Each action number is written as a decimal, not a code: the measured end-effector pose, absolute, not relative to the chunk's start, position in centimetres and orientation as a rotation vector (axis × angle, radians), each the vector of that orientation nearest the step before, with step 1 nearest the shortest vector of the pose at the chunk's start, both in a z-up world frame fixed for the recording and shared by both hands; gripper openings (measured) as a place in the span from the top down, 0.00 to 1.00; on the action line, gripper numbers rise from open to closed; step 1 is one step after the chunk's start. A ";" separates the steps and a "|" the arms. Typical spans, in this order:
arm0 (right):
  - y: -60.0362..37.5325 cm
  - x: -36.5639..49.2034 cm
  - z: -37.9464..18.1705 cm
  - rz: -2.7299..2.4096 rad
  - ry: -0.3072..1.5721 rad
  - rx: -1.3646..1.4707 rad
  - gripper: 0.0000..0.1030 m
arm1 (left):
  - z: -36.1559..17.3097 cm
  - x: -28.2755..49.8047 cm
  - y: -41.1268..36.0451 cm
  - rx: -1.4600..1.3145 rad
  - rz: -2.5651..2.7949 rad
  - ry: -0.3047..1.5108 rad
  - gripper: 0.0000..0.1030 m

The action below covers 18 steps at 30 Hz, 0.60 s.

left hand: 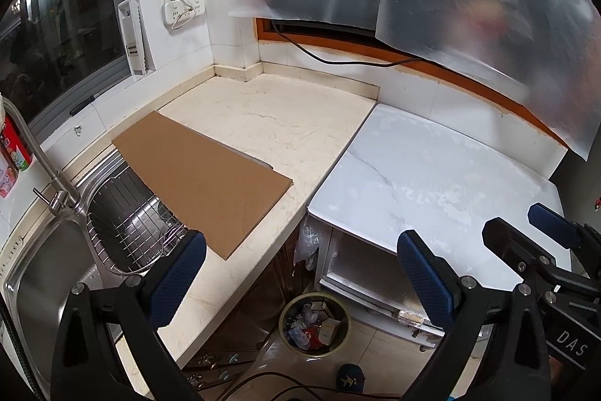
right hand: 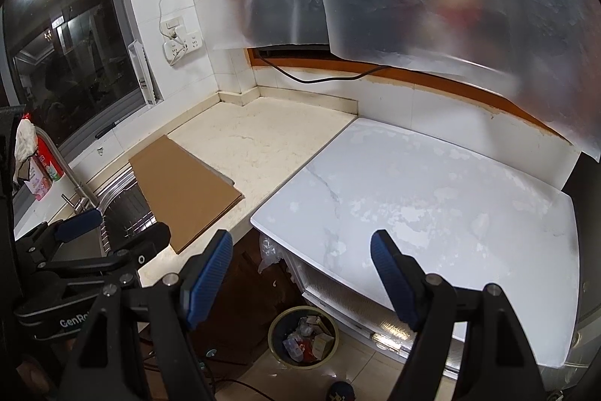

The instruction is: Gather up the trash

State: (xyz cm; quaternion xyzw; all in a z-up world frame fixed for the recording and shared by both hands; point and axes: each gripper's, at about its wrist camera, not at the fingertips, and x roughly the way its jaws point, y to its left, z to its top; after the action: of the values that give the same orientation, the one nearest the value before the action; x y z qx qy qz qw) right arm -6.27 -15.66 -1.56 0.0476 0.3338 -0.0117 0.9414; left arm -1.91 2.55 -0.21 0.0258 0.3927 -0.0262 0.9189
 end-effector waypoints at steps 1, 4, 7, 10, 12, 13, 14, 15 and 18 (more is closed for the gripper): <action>-15.7 -6.1 -1.6 -0.024 0.681 0.096 0.26 | -0.2 -1.8 2.5 0.052 -0.053 0.808 0.03; -15.6 -6.2 -1.6 -0.027 0.679 0.096 0.26 | -0.2 -1.7 2.7 0.052 -0.057 0.810 0.03; -15.7 -6.1 -1.6 -0.024 0.682 0.096 0.26 | -0.3 -1.5 2.8 0.048 -0.061 0.820 0.03; -15.7 -5.8 -1.7 -0.026 0.690 0.098 0.26 | -0.5 -1.2 2.7 0.046 -0.061 0.830 0.03; -15.7 -5.6 -1.8 -0.026 0.692 0.099 0.26 | -0.5 -1.1 2.7 0.048 -0.061 0.833 0.03; -15.8 -5.5 -1.7 -0.028 0.691 0.099 0.26 | -0.5 -1.1 2.6 0.049 -0.061 0.833 0.03; -15.8 -5.5 -1.7 -0.028 0.689 0.098 0.26 | -0.6 -1.0 2.6 0.050 -0.061 0.833 0.04; -15.8 -5.5 -1.7 -0.030 0.688 0.099 0.26 | -0.5 -1.0 2.5 0.051 -0.061 0.833 0.04; -16.0 -5.3 -1.8 -0.027 0.689 0.100 0.26 | -0.6 -0.9 2.5 0.052 -0.061 0.835 0.04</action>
State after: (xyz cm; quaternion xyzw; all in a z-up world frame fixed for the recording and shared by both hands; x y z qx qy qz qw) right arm -5.30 -15.96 -1.83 0.0488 0.3378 -0.0134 0.9399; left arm -0.93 2.50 -0.58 0.0255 0.4053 -0.0294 0.9134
